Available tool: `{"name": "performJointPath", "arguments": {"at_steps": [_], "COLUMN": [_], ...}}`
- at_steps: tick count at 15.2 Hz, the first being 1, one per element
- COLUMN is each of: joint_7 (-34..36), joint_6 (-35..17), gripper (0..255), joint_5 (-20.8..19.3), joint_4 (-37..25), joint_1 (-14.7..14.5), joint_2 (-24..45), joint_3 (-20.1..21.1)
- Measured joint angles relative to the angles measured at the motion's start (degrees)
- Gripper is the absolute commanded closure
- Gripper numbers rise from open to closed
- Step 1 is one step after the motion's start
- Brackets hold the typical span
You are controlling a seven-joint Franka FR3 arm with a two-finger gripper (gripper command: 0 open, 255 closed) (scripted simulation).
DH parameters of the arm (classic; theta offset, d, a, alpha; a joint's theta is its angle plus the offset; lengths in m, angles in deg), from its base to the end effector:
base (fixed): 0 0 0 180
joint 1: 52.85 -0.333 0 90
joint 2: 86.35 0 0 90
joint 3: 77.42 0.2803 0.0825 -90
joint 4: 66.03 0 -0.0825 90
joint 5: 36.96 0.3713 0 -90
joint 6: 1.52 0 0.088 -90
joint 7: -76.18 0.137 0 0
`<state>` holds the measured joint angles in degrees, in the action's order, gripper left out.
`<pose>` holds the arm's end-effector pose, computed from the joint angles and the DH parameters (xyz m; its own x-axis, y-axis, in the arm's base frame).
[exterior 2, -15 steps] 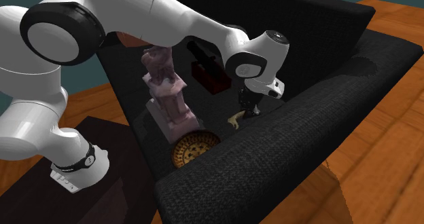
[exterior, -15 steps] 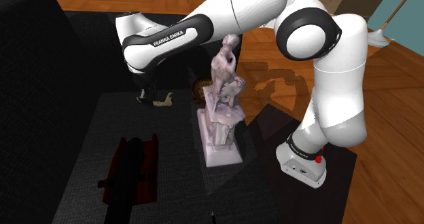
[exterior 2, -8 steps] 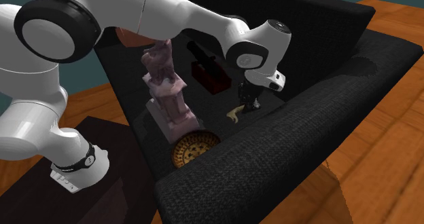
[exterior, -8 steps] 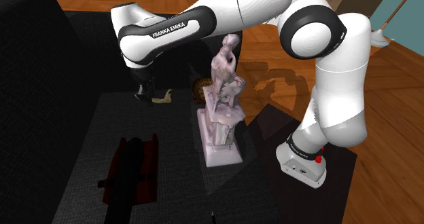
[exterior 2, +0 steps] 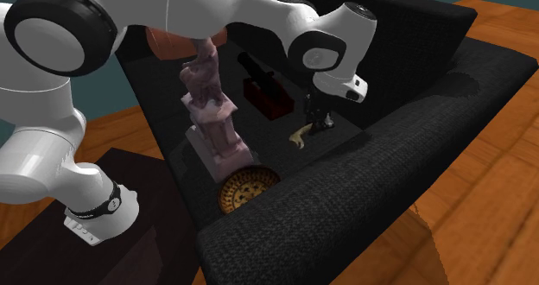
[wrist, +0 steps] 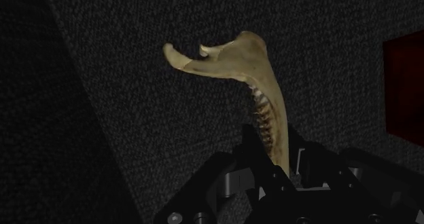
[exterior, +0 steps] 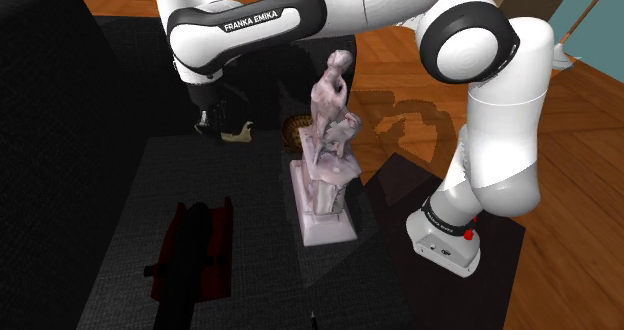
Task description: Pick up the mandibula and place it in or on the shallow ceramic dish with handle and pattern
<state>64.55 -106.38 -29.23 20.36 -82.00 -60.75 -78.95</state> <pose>0.5606 0.3120 0.3416 0.7914 0.6030 -0.1003 0.5894 -0.7962 -0.1363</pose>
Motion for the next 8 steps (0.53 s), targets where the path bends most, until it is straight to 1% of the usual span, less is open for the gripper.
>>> {"name": "performJointPath", "arguments": {"at_steps": [8], "joint_7": [0.67], "joint_6": [5.64], "gripper": [255], "joint_5": [-0.19], "joint_4": [-4.61], "joint_1": [0.07], "joint_2": [-1.07], "joint_3": [-0.04]}}
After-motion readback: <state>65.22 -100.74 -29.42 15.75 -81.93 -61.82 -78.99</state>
